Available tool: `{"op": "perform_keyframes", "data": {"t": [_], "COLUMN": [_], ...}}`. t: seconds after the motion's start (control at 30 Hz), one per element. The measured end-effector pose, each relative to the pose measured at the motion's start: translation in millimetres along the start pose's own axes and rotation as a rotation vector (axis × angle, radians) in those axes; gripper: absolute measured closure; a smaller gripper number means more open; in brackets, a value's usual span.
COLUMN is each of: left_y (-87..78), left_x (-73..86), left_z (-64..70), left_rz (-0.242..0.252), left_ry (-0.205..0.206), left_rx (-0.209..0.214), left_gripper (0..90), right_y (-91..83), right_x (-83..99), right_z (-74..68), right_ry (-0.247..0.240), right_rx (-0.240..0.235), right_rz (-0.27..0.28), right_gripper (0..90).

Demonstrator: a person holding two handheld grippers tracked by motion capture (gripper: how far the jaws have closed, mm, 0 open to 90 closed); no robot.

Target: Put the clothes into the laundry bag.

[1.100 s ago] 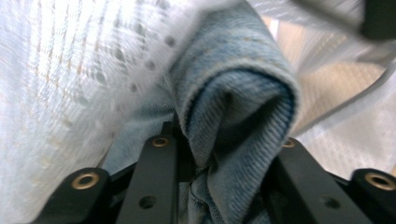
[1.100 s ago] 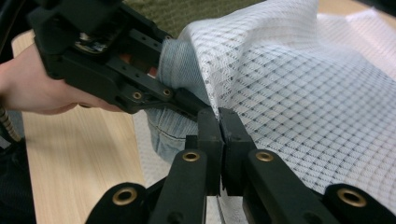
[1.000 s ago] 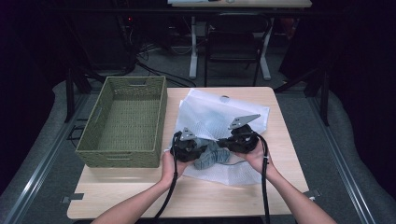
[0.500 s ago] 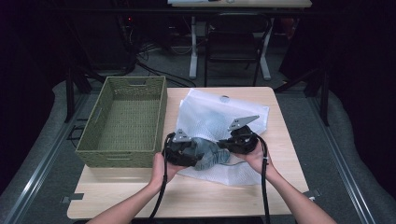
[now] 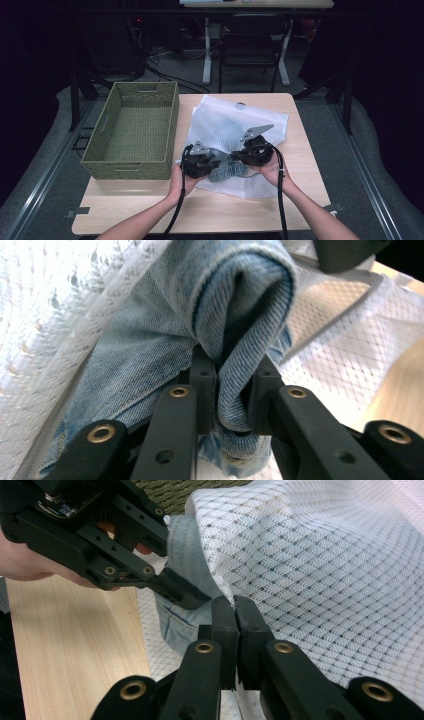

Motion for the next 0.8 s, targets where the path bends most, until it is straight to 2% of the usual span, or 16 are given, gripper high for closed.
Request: {"op": "perform_keyframes", "data": {"t": [0.1,0.17,0.27,0.33,0.47,0.53,0.6,0.7,0.8], "left_y": [0.1,-1.0,-2.1,-0.7,14.7,17.6,16.8,15.7,10.1], "left_x": [-3.0,-9.8,-20.7,-25.1,-18.1,-14.7,-15.7,-16.8,-14.4], "left_z": [2.5,2.9,2.0,0.7,-7.3,-10.4,-12.4,-12.7,-10.4], "left_rz": [0.041,0.077,0.128,0.139,0.097,0.088,0.085,0.071,0.048], "left_ry": [-0.003,0.002,-0.014,-0.015,-0.028,-0.039,-0.033,-0.029,-0.035], "left_rx": [-0.017,-0.032,-0.044,-0.050,-0.069,-0.062,-0.061,-0.049,-0.038], "left_gripper": [79.9,80.6,81.2,81.4,80.9,79.7,78.0,69.2,56.4], "right_y": [-3.0,-5.5,-9.2,-11.6,-15.2,-13.0,-7.9,-2.0,-2.0], "right_x": [-1.1,-2.5,-5.2,-6.7,-7.0,-4.7,-2.1,1.4,2.9], "right_z": [-0.2,0.3,4.9,7.1,5.8,6.1,6.9,6.5,6.6], "right_ry": [0.006,0.008,0.027,0.031,0.039,0.042,0.042,0.039,0.036], "right_rx": [0.003,-0.002,-0.016,-0.011,-0.024,-0.029,-0.036,-0.030,-0.024], "right_rz": [0.008,0.025,0.064,0.086,0.104,0.091,0.065,0.029,0.025], "right_gripper": [88.6,88.6,88.6,88.7,88.7,88.7,88.6,88.6,88.6]}}
Point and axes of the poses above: each handheld gripper's, and its own axes: y roughly forward along the jaws, x roughly out of its underside, z roughly to its right, the point moved 1 cm from there along y, roughly forward along the jaws, and after that the axes turned 10 degrees about -y, right-handed, at the moved point
